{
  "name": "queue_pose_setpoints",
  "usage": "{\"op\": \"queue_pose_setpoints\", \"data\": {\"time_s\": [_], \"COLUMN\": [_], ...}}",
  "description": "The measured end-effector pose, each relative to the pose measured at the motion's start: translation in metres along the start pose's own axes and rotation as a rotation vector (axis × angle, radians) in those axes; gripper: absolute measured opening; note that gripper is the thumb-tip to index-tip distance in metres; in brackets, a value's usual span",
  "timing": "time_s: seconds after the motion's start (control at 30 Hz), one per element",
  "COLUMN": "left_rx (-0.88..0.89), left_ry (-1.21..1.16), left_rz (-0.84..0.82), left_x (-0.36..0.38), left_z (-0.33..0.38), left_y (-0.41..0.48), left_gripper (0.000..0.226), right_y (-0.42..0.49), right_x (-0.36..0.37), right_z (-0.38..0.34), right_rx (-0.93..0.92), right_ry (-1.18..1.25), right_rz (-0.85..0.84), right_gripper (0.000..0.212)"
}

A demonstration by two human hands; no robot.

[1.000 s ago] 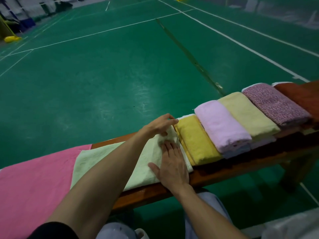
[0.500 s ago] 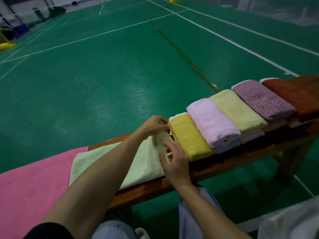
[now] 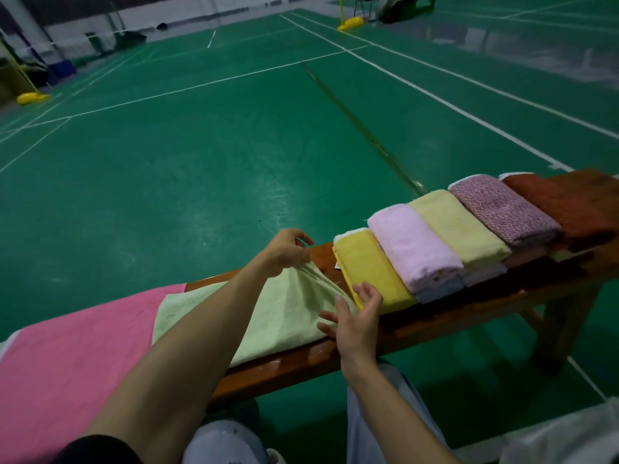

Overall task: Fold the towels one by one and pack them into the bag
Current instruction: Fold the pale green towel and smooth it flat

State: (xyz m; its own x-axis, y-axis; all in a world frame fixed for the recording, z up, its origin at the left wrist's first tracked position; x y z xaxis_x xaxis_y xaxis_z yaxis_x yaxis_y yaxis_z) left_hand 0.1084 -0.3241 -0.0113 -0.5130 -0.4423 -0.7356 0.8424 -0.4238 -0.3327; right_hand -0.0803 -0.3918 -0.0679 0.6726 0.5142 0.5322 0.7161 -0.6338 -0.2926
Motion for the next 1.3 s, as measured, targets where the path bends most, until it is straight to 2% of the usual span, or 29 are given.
{"op": "queue_pose_setpoints", "data": {"time_s": [0.17,0.33,0.43,0.6,0.73,0.8,0.9,1.07,1.3], "left_rx": [-0.053,-0.105,-0.109,-0.178,-0.263,-0.278,-0.261,-0.175,-0.145], "left_ry": [-0.141,-0.283,-0.316,-0.218,-0.083,-0.015,0.087,0.14,0.188], "left_rz": [-0.044,-0.033,-0.033,0.012,-0.017,-0.017,0.034,0.145,0.222], "left_x": [-0.01,-0.022,-0.025,-0.034,-0.042,-0.051,-0.07,-0.102,-0.133], "left_z": [-0.01,-0.027,-0.034,-0.052,-0.073,-0.086,-0.105,-0.138,-0.193], "left_y": [-0.004,-0.005,-0.008,-0.011,-0.016,-0.019,-0.028,-0.042,-0.059], "left_gripper": [0.038,0.032,0.031,0.033,0.024,0.028,0.038,0.04,0.039], "right_y": [-0.001,0.0,-0.001,-0.009,-0.032,-0.05,-0.079,-0.122,-0.162], "right_x": [0.0,0.005,0.004,0.005,0.03,0.049,0.077,0.126,0.179], "right_z": [-0.005,-0.002,0.005,0.009,0.016,0.025,0.049,0.09,0.142], "right_rx": [0.027,0.09,0.158,0.109,0.12,0.145,0.19,0.298,0.4], "right_ry": [0.044,0.035,0.099,0.128,0.114,0.093,0.018,0.028,-0.067], "right_rz": [0.013,0.009,0.038,0.068,-0.017,-0.079,-0.154,-0.253,-0.369], "right_gripper": [0.041,0.035,0.02,0.016,0.019,0.019,0.02,0.018,0.029]}}
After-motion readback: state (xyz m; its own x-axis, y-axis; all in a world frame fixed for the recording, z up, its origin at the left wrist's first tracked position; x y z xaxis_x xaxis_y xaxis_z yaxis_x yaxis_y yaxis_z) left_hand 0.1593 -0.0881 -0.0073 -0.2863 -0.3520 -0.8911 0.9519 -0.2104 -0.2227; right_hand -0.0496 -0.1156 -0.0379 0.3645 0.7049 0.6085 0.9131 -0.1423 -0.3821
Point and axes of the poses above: each hand's wrist, its own y-axis towards the middle knuckle, its own x-axis out of the palm, z = x × y, the point moved 7 cm from there along y, towards the middle knuckle, and after that the axes turned 13 degrees about y, right-handed, at the moved point
